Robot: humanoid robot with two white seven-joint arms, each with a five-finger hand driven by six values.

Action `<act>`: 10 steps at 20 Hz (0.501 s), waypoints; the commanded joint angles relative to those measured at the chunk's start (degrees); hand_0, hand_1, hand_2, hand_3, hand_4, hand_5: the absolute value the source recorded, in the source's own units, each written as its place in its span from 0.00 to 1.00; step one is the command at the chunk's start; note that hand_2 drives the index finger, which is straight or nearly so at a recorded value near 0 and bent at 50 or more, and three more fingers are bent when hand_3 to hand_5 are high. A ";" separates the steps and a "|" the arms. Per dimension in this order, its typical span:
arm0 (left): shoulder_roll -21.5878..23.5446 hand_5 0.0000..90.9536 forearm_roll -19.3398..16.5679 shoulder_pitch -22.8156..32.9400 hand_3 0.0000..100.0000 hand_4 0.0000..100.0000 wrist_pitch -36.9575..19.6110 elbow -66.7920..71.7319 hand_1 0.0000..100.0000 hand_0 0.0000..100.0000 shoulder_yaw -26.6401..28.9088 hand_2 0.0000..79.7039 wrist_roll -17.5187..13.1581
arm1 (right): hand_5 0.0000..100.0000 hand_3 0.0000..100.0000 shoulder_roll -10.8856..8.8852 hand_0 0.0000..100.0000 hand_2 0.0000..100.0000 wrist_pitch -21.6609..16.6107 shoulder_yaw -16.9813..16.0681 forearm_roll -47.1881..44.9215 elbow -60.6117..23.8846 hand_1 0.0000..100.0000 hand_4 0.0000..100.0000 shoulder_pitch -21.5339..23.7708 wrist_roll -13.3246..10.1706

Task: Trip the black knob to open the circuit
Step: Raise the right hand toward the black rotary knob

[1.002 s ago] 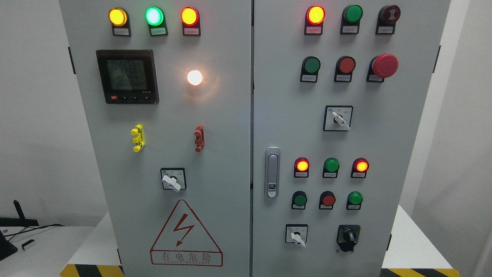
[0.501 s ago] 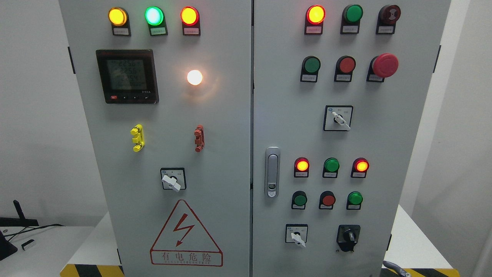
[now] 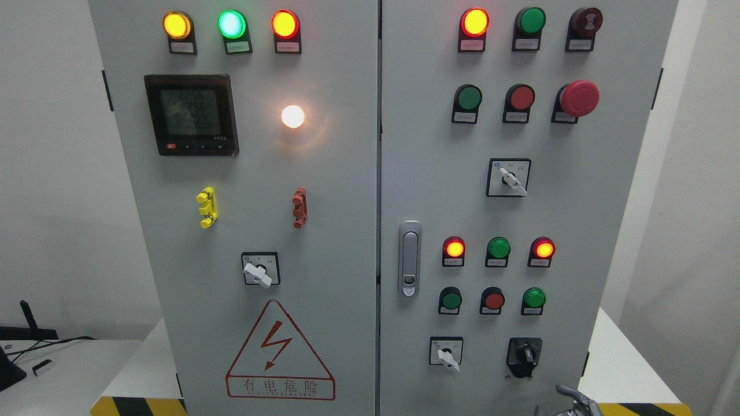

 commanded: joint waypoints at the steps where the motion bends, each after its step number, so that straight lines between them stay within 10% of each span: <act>1: -0.04 0.00 0.26 0.00 0.00 0.00 -0.01 0.00 0.39 0.12 0.00 0.00 0.02 | 1.00 0.77 0.41 0.43 0.34 -0.04 -0.41 -0.16 2.59 0.80 0.88 -1.99 0.08; 10: -0.04 0.00 0.26 0.00 0.00 0.00 -0.01 0.00 0.39 0.12 0.00 0.00 0.02 | 1.00 0.77 0.67 0.42 0.35 0.13 -0.49 -0.16 4.26 0.80 0.88 -4.19 0.08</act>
